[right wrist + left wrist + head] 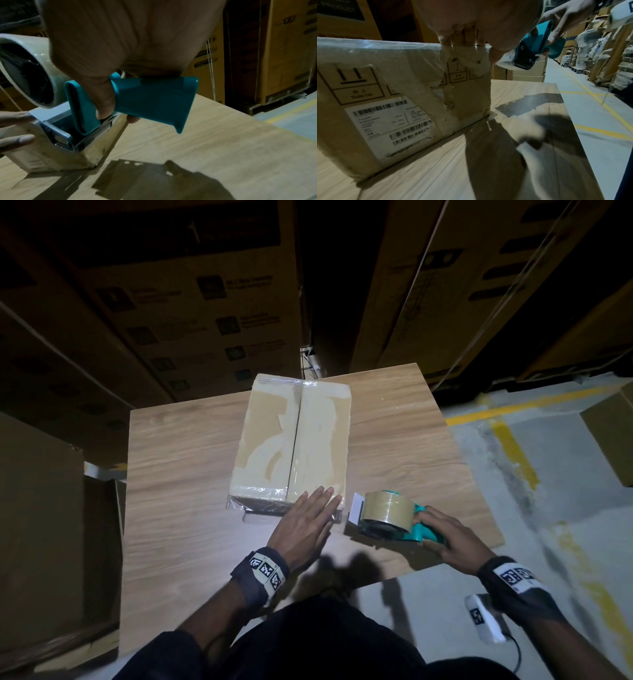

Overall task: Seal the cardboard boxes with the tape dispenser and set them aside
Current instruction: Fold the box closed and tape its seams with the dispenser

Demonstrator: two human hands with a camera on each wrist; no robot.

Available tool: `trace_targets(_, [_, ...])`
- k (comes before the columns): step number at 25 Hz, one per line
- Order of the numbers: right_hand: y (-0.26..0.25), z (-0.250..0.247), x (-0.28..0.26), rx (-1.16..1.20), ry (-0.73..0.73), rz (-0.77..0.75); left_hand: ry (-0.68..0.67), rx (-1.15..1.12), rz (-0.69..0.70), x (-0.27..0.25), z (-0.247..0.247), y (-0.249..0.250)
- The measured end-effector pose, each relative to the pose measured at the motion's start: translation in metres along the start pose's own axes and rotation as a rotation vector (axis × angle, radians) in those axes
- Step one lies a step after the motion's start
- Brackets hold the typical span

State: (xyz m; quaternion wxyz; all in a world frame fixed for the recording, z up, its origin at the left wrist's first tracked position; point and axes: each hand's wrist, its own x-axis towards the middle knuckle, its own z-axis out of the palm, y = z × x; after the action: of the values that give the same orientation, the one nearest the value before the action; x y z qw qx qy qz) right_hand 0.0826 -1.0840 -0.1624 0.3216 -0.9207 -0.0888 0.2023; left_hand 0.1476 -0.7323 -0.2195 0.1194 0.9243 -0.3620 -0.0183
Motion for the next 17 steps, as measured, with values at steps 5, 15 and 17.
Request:
trace_targets(5, [0.008, 0.024, 0.014, 0.045, 0.012, -0.017, 0.024, -0.031, 0.009, -0.001, -0.002, 0.001])
trace_targets(15, [0.010, 0.051, 0.039, 0.116, -0.098, 0.096, -0.012, -0.044, -0.028, -0.001, -0.004, 0.005])
trace_targets(17, [0.010, 0.055, 0.039, 0.177, -0.123, 0.113, -0.016, -0.050, -0.031, -0.003, -0.004, 0.006])
